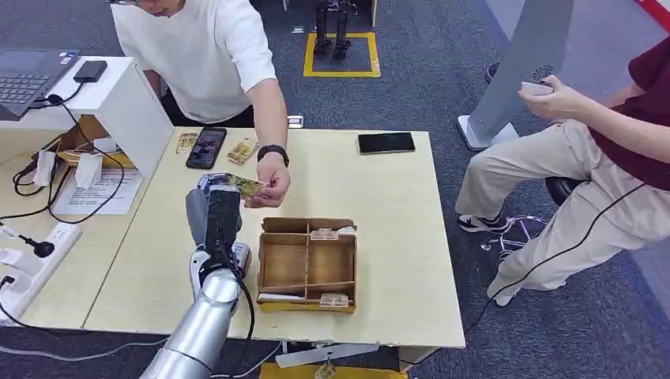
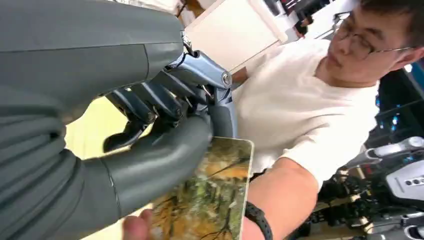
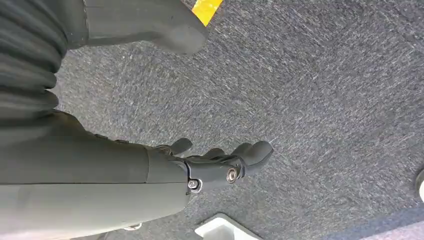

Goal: Pass the card to the sensor for recognition and then transmit it.

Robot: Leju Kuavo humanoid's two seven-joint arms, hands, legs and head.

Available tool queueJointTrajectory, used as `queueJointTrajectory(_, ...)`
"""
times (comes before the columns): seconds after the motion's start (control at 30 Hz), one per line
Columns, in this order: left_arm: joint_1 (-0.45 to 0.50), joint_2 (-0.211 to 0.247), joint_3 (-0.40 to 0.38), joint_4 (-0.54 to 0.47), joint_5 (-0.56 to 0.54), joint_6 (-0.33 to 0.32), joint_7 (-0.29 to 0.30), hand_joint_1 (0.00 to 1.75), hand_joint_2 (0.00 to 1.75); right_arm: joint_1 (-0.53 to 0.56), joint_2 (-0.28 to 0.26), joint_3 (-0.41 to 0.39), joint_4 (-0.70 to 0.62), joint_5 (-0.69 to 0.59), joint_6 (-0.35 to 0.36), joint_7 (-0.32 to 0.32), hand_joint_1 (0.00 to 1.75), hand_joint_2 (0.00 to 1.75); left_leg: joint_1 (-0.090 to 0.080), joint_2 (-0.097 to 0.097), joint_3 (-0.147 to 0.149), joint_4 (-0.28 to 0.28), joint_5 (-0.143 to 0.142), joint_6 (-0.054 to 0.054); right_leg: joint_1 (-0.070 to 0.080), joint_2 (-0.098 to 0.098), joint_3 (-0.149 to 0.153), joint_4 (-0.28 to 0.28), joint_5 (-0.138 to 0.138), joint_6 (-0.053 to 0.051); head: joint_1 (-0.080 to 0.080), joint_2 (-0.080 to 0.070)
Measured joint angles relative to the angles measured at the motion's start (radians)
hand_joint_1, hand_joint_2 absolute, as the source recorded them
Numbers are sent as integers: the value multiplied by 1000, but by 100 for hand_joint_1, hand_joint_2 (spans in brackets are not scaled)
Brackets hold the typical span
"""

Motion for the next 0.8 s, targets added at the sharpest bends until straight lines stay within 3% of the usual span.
queueJointTrajectory(0.27,0,-2,1,11,19,4,-28,0,175,0,-1,0,4,0,0,0,0,175,0,0,0,0,0,0,0,0,0,0,0,0,0,0)
queueJointTrajectory(0.3,0,-2,4,11,15,4,-44,0,0,0,-1,0,5,2,0,0,0,175,0,0,0,0,0,0,0,0,0,0,0,0,0,0)
queueJointTrajectory(0.53,7,-22,30,-12,-6,5,-82,0,0,-2,-2,-6,5,6,0,0,0,175,0,0,0,0,0,0,0,0,0,0,0,0,0,0)
queueJointTrajectory(0.8,53,-27,30,-132,32,5,-107,0,0,-4,-2,-20,5,2,0,2,0,175,0,0,0,0,0,0,0,0,0,0,0,0,0,0)
